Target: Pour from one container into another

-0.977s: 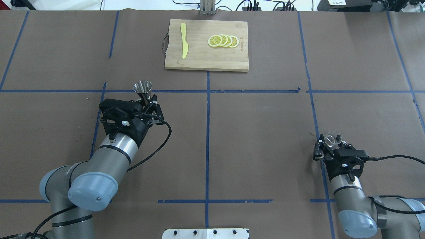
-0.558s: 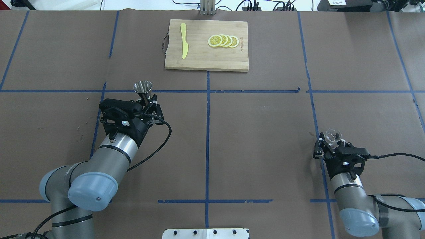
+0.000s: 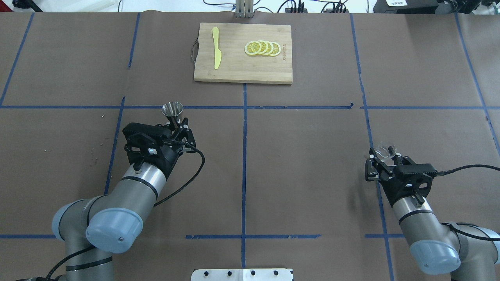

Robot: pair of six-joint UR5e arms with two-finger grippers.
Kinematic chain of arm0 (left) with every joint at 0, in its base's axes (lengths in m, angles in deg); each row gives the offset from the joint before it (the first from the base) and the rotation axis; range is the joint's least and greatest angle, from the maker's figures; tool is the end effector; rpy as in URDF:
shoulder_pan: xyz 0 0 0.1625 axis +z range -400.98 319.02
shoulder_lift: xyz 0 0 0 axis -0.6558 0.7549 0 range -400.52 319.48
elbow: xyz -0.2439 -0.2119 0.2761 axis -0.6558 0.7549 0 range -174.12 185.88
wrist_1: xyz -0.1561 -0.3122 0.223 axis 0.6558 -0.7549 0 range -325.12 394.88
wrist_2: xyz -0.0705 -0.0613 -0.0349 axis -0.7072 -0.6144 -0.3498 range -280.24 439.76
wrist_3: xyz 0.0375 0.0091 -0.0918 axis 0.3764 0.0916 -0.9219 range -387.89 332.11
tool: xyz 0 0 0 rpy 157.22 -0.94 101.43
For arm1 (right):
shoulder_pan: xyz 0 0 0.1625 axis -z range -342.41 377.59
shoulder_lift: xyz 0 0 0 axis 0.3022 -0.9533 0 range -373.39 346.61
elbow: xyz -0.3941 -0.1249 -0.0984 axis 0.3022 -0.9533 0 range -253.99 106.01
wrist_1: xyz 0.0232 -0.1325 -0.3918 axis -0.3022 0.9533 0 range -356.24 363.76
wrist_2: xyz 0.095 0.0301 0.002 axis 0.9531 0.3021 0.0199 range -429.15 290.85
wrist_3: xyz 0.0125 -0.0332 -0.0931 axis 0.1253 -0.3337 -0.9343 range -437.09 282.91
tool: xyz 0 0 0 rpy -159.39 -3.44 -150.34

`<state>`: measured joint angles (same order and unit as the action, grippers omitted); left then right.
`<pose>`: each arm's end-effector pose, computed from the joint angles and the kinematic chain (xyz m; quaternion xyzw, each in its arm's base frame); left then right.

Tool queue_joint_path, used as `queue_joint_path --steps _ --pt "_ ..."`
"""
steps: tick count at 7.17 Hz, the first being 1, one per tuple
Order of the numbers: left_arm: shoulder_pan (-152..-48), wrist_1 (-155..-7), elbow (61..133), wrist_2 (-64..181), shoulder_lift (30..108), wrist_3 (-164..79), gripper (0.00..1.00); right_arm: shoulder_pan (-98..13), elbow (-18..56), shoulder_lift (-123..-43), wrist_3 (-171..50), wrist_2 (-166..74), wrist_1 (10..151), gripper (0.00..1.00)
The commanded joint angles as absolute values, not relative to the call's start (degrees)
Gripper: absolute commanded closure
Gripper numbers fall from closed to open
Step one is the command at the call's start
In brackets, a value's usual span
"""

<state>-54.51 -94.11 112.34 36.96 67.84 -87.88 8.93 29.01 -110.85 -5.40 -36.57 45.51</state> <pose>0.4850 -0.3290 0.2649 0.5013 0.3923 -0.1329 0.7597 -0.3997 -0.2806 0.4973 0.5091 -0.2859 0.1507 0.7977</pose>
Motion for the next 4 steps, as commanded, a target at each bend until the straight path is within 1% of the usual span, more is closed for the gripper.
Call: queue_joint_path --steps 1,2,4 --pt "-50.84 -103.5 108.29 36.96 67.84 -84.7 1.0 6.96 29.89 -107.19 -22.01 -36.54 43.15 1.0" --pt "-50.39 -107.9 107.4 36.87 67.93 -80.05 1.0 5.82 30.85 -104.9 -25.64 -34.72 43.05 1.0" --pt "-48.73 -110.4 107.04 32.25 68.37 -76.24 1.0 1.78 33.49 -101.81 -33.45 -29.45 43.14 1.0"
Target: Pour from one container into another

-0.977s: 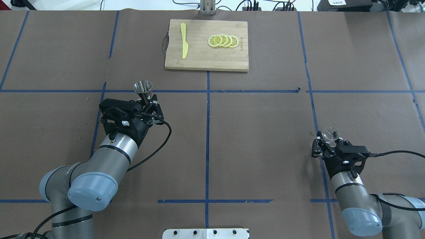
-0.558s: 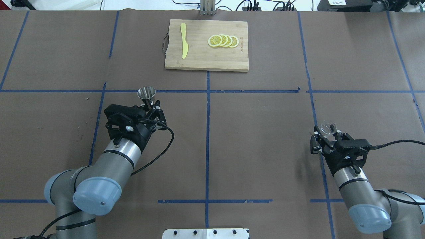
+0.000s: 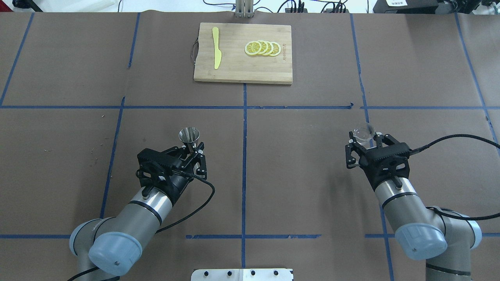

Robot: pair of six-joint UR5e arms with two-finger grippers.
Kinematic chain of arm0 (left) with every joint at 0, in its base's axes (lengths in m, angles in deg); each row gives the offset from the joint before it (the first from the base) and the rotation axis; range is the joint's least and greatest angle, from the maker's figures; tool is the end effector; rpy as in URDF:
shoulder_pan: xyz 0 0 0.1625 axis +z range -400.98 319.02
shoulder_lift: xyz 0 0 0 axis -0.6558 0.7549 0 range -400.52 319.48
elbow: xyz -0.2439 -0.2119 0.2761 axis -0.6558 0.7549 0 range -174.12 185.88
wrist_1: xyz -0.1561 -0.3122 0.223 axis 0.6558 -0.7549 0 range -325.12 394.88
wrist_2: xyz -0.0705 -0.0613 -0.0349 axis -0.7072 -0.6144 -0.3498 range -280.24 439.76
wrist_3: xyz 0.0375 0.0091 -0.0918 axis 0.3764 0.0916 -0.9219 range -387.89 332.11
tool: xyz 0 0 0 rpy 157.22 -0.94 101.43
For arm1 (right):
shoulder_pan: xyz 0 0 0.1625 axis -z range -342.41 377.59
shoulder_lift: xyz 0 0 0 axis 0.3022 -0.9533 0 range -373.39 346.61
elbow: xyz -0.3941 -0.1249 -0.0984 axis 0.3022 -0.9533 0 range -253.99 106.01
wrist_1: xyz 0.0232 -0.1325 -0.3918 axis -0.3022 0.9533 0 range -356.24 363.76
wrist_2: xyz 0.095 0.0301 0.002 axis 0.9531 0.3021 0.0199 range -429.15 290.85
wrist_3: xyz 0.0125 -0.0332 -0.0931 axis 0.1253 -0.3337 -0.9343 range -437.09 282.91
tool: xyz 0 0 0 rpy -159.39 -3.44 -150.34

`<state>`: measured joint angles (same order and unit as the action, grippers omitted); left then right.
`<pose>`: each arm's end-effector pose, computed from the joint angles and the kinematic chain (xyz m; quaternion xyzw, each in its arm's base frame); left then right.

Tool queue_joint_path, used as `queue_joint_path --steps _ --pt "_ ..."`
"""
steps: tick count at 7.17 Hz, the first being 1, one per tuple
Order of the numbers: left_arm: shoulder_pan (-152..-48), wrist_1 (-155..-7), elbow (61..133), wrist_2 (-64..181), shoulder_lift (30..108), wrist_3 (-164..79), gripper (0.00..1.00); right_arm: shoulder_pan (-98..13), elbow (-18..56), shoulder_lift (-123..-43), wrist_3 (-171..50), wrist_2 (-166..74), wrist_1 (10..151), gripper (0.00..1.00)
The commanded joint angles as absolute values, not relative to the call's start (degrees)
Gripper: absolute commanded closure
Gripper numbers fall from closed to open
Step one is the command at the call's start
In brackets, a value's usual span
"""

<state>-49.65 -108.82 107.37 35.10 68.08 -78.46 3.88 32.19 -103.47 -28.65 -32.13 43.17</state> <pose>0.5180 -0.2856 0.2770 0.5130 0.4458 -0.0660 0.7305 -0.4069 -0.3183 0.4109 0.5583 -0.2631 0.0581 0.7847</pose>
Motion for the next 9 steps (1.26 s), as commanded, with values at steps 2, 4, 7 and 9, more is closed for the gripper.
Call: queue_joint_path --steps 2,4,7,9 --pt "-48.19 -111.11 104.34 31.78 70.81 -76.23 1.0 0.19 37.7 -99.1 -40.67 -27.32 43.57 1.0" --pt "-48.02 -112.85 102.65 27.24 74.08 -72.57 1.0 -0.08 40.33 -93.39 -44.98 -27.14 50.91 1.0" --pt "-49.5 -119.97 102.38 18.2 75.22 -62.11 1.0 -1.83 44.91 -90.38 -52.54 -22.4 59.38 1.0" --pt "-50.56 -120.95 99.07 16.48 78.37 -60.94 1.0 -2.27 46.14 -90.29 -56.94 -20.82 59.49 1.0"
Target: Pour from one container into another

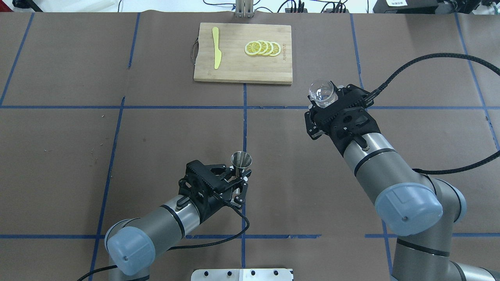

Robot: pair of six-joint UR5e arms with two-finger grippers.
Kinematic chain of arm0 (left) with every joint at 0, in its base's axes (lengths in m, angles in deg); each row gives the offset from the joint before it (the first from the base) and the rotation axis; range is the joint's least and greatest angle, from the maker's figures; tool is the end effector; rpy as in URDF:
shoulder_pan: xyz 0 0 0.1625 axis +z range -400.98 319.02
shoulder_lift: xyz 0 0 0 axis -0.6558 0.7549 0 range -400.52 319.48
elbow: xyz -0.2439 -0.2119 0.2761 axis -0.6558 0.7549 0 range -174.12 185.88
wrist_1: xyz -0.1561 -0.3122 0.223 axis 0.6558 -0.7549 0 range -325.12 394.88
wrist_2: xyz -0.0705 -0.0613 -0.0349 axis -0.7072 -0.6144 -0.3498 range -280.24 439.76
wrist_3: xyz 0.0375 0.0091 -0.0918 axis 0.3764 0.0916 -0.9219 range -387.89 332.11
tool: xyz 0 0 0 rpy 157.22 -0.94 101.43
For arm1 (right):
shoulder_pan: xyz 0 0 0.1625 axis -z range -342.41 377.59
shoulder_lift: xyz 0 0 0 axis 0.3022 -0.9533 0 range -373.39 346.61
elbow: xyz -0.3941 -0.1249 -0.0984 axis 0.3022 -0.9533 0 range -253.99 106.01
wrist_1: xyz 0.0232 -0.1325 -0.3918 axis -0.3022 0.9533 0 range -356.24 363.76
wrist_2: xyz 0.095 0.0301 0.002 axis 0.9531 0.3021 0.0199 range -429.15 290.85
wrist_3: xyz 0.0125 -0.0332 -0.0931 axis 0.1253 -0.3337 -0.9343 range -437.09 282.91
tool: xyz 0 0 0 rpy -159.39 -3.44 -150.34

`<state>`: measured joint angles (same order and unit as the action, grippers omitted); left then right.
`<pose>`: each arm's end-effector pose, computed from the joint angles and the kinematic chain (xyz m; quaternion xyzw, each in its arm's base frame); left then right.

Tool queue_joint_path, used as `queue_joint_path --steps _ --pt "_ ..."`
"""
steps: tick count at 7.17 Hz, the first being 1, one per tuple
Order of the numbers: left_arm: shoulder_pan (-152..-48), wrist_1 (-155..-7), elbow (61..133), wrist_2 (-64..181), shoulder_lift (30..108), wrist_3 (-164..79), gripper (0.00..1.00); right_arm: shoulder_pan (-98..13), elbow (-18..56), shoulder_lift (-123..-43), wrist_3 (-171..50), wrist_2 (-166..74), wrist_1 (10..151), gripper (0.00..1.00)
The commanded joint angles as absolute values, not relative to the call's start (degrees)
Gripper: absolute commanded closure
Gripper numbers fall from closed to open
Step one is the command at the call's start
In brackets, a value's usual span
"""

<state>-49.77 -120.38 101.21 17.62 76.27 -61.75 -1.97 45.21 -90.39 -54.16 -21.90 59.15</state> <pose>0.5636 -0.2692 0.2231 0.5254 0.5299 0.0917 0.6594 -0.3852 -0.3500 0.2327 0.6047 -0.2250 -0.0867 0.7591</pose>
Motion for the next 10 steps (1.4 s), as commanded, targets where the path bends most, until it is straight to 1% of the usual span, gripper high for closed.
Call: queue_joint_path --steps 1,2,5,8,9,10 --pt "-51.78 -121.3 97.74 15.09 79.7 -60.76 1.0 -2.28 47.2 -90.03 -57.31 -20.29 59.57 1.0" --pt "-54.23 -123.22 97.03 9.86 79.88 -59.54 1.0 -1.93 47.03 -90.03 -57.4 -18.63 59.75 1.0" --pt "-56.71 -124.73 92.73 8.4 83.48 -58.12 1.0 -1.58 46.94 -88.01 -62.75 -18.61 64.83 1.0" --pt "-56.8 -124.73 91.4 8.04 83.84 -58.04 1.0 -0.87 47.12 -84.24 -66.61 -18.79 71.16 1.0" --pt "-56.8 -124.73 90.35 8.04 84.89 -58.04 1.0 -0.61 47.03 -83.88 -67.24 -19.22 71.87 1.0" --pt "-56.72 -124.73 89.73 8.13 85.68 -58.04 1.0 -0.35 47.03 -81.87 -67.33 -19.49 75.1 1.0"
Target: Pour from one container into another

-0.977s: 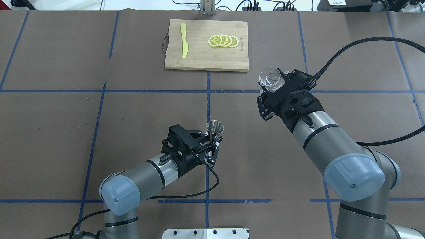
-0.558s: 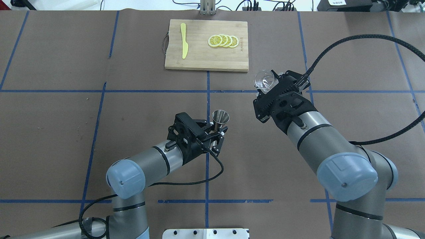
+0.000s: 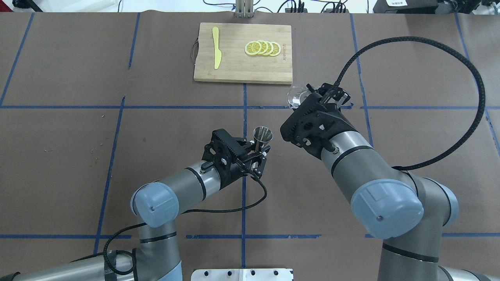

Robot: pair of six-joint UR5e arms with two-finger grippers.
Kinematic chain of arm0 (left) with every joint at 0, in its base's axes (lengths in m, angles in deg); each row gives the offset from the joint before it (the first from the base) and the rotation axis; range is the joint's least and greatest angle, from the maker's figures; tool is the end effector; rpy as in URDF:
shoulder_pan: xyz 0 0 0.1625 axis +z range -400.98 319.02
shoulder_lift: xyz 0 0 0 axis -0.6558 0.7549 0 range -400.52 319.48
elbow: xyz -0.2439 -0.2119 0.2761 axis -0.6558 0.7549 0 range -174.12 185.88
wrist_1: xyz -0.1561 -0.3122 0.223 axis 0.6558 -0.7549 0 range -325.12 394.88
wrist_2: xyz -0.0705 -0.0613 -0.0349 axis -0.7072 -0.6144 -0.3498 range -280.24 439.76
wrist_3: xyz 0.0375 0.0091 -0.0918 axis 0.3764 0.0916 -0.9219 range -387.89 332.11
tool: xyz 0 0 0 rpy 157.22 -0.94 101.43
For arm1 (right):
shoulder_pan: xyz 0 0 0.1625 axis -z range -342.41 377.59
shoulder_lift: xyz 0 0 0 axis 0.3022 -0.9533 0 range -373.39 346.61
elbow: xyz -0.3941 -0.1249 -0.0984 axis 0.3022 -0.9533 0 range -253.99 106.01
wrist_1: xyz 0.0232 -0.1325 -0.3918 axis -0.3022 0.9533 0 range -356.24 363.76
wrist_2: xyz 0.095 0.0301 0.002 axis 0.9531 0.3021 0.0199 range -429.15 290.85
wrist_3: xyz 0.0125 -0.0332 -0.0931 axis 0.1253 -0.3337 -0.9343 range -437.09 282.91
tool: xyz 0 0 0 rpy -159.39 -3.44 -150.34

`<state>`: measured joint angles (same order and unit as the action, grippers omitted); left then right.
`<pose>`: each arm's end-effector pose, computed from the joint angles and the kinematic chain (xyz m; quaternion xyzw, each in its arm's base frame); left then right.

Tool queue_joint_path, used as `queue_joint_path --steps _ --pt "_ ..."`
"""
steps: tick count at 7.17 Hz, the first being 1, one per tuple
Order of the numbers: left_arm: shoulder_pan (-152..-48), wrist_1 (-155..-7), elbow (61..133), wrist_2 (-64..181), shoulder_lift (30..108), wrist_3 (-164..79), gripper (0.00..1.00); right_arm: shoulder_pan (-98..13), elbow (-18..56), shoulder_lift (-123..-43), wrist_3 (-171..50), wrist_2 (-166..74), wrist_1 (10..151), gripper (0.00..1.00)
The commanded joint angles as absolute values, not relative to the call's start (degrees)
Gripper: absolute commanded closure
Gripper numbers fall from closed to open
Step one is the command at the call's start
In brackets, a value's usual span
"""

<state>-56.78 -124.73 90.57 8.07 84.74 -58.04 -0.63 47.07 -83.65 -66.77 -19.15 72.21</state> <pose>0.5919 -0.3386 0.1996 0.5434 0.5325 0.1265 0.6365 -0.4079 -0.3420 0.1867 0.5996 -0.1561 -0.2141 0.7552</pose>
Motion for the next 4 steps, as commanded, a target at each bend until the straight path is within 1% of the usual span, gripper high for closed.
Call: queue_joint_path --steps 1,4 --pt "-56.72 -124.73 89.73 8.05 85.69 -58.04 1.0 -0.26 47.03 -80.55 -67.42 -19.58 77.48 1.0" --pt "-56.72 -125.26 89.81 6.99 85.69 -57.6 1.0 0.01 46.68 -80.62 -71.28 -19.67 77.94 1.0"
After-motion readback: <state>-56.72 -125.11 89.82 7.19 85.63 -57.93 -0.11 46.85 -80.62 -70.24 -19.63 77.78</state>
